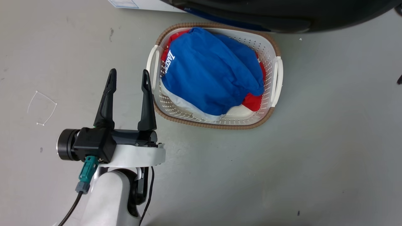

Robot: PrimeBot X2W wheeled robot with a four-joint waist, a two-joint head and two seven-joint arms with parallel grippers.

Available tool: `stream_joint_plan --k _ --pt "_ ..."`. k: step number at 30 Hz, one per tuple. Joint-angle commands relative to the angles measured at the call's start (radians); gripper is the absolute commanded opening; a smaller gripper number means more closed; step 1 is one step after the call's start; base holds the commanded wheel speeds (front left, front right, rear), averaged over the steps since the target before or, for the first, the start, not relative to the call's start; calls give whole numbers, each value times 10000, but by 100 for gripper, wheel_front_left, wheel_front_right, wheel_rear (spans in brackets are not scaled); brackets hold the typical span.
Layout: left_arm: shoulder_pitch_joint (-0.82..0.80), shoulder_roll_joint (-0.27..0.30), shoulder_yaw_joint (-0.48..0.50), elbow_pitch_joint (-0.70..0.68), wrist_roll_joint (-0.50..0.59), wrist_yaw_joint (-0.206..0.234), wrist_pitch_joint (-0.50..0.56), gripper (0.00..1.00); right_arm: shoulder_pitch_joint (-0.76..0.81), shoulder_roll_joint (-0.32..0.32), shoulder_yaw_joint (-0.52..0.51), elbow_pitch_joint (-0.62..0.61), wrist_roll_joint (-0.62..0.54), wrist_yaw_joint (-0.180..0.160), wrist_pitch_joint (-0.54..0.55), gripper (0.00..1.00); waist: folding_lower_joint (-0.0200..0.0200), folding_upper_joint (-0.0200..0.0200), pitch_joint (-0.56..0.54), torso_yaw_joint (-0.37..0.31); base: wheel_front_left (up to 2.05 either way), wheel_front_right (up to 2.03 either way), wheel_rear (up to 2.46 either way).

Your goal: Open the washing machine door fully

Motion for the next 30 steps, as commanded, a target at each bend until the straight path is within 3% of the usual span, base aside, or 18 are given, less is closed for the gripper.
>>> stream_joint_plan --k 1,30 --pt "-105 -10 24 20 45 -36 -28 100 365 200 189 -128 70 4 219 0 -1 0 -82 -56 0 0 0" --pt "708 -12 503 331 505 -326 -28 100 3975 759 1190 -2315 621 4 1938 0 -1 0 -1708 -696 0 0 0"
